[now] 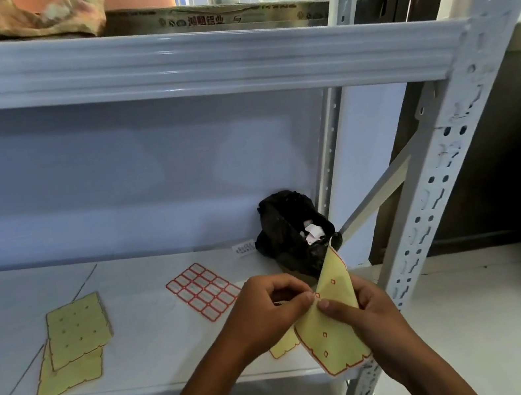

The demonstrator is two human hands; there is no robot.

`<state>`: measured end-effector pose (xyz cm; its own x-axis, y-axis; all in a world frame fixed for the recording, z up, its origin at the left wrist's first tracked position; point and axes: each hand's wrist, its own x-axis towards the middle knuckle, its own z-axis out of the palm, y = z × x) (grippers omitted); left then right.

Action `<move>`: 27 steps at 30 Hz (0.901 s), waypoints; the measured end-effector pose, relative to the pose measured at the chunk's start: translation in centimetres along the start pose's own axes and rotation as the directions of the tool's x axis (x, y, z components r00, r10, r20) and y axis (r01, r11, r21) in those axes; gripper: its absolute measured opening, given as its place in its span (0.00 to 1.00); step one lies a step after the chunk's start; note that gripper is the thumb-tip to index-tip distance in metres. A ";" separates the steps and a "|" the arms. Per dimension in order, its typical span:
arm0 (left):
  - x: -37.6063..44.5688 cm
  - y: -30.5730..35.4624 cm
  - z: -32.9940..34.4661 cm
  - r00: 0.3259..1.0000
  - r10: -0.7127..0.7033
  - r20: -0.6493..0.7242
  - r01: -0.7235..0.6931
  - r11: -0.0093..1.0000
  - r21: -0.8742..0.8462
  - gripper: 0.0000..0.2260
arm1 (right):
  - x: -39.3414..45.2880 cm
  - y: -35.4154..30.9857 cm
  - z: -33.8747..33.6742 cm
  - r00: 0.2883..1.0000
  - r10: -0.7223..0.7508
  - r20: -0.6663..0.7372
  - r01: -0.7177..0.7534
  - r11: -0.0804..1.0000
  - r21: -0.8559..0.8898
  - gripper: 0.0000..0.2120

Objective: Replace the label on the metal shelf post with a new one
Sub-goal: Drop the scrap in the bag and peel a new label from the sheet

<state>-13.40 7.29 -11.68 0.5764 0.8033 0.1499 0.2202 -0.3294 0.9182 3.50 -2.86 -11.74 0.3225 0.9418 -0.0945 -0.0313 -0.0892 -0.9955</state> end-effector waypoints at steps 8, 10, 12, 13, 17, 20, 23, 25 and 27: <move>0.3 0.9 -0.1 0.999 -0.030 -0.025 0.029 0.999 -0.044 0.05 | 0.5 -0.6 0.1 1.000 -0.015 -0.013 0.016 1.000 0.025 0.15; 0.4 0.9 -0.4 0.994 -0.080 -0.070 0.071 0.990 -0.119 0.06 | 0.6 -0.8 0.0 0.999 -0.002 -0.034 0.002 1.000 0.027 0.13; 0.7 0.9 -0.8 0.985 -0.123 -0.117 0.102 0.980 -0.171 0.06 | 0.7 -1.0 -0.2 0.999 0.001 -0.043 -0.001 1.000 0.013 0.13; 0.8 0.9 -1.1 0.980 -0.143 -0.137 0.116 0.976 -0.187 0.06 | 0.8 -1.0 -0.2 0.999 0.001 -0.045 -0.001 1.000 -0.001 0.13; 1.3 0.6 -2.4 0.952 -0.202 -0.229 0.144 0.959 -0.245 0.04 | 1.2 -0.3 -0.3 0.996 0.019 -0.083 -0.025 0.997 -0.075 0.12; 1.3 0.5 -3.9 0.924 -0.209 -0.319 0.133 0.961 -0.243 0.05 | 1.8 1.2 -0.2 0.991 0.065 -0.120 -0.074 0.995 -0.070 0.11; 1.4 0.6 -4.8 0.902 -0.207 -0.378 0.100 0.953 -0.285 0.06 | 3.5 3.4 0.6 0.968 0.167 -0.185 -0.181 0.982 -0.059 0.09; 1.4 0.8 -4.8 0.902 -0.201 -0.382 0.092 0.955 -0.283 0.06 | 5.5 5.6 1.5 0.944 0.260 -0.202 -0.267 0.964 -0.005 0.10; 1.5 0.8 -4.6 0.905 -0.190 -0.382 0.089 0.959 -0.268 0.06 | 7.6 8.2 2.7 0.913 0.352 -0.207 -0.347 0.936 0.063 0.13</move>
<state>-15.96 10.52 -9.05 0.1792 0.9786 0.1008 0.0514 -0.1117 0.9924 3.11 4.45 -20.64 0.4792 0.7611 -0.4372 -0.2009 -0.3897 -0.8987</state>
